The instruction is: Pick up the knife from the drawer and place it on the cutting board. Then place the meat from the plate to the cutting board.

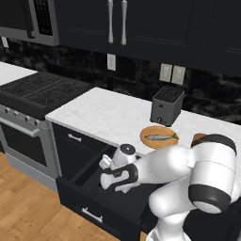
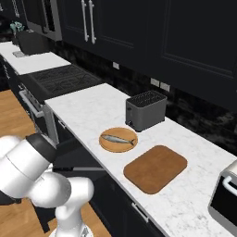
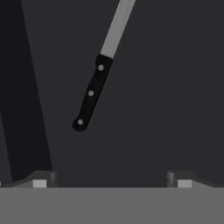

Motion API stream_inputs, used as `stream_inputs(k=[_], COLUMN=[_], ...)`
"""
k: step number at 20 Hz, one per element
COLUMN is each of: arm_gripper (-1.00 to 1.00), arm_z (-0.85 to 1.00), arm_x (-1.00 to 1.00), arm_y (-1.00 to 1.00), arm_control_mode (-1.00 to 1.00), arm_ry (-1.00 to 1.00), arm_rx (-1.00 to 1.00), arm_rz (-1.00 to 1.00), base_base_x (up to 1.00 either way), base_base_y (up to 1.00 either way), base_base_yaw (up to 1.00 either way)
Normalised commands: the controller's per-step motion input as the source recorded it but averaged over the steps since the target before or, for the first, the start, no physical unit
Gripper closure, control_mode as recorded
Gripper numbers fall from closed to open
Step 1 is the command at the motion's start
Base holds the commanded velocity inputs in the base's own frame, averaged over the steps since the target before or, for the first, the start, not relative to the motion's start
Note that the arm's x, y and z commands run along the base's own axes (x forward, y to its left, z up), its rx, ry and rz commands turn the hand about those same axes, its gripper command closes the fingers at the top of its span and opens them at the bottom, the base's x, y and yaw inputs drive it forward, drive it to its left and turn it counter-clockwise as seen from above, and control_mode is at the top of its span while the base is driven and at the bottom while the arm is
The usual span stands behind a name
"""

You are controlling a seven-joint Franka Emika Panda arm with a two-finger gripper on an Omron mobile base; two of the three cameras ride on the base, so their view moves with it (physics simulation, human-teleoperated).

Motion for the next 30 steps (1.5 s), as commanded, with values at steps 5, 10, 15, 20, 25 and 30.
stream_inputs(k=[5,10,15,20,25,30], arm_gripper=[-1.0,-1.0,-1.0,-1.0,-1.0,-1.0], arm_z=[0.0,0.0,-0.09,-0.16,-0.13,-0.2], arm_x=[0.42,0.28,0.0,0.0,0.01,0.09], arm_y=[-0.18,-0.27,-0.01,0.0,0.0,0.0], arm_control_mode=[-1.0,-1.0,-1.0,-1.0,-1.0,-1.0], arm_ry=[0.0,0.04,0.01,0.0,0.0,0.01], arm_rx=[0.04,0.16,0.01,-0.01,0.0,-0.01], arm_rz=[0.0,0.0,0.0,0.0,0.0,0.0], base_base_x=[0.0,0.0,0.0,0.0,0.0,0.0], base_base_y=[0.0,0.0,0.0,0.0,0.0,0.0], base_base_yaw=[0.0,0.0,0.0,0.0,0.0,0.0])
